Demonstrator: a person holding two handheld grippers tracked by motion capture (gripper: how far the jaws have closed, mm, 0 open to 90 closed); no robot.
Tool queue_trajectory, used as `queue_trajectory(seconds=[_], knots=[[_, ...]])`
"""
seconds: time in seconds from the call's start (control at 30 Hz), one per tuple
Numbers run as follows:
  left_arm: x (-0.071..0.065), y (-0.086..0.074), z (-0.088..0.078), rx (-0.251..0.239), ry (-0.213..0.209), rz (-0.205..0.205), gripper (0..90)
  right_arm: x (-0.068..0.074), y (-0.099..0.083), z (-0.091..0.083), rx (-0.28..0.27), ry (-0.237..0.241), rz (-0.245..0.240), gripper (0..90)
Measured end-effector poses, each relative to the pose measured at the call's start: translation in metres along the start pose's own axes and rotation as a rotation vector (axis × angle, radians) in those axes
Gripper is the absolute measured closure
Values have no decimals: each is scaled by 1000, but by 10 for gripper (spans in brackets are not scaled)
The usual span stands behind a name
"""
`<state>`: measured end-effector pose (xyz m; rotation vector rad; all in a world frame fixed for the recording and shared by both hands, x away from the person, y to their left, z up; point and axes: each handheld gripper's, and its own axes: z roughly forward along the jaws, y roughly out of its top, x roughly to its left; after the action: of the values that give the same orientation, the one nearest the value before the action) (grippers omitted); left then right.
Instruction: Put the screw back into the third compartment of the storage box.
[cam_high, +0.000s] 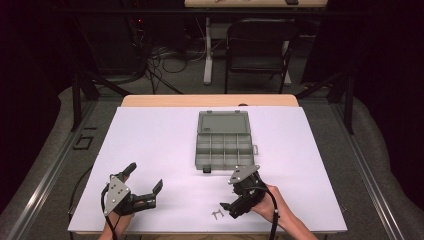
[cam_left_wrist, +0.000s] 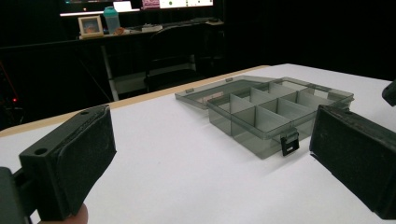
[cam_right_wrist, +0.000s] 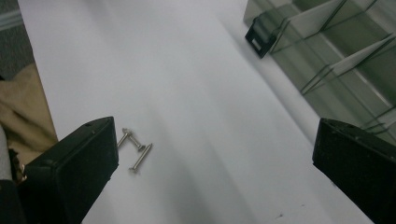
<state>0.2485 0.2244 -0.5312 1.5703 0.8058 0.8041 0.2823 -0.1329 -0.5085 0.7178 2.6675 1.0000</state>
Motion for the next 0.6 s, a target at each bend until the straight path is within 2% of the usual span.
queue_trajectory(seconds=[0.17,0.33,0.5,0.6], knots=[[0,0,0,2,0,0,0,7,6,2,86,15,-16,0],[0,0,0,0,0,-1,0,10,11,7,135,17,-37,0],[0,0,0,0,1,-2,0,16,16,13,213,32,-46,3],[0,0,0,-1,1,-2,0,20,19,16,256,33,-55,64]])
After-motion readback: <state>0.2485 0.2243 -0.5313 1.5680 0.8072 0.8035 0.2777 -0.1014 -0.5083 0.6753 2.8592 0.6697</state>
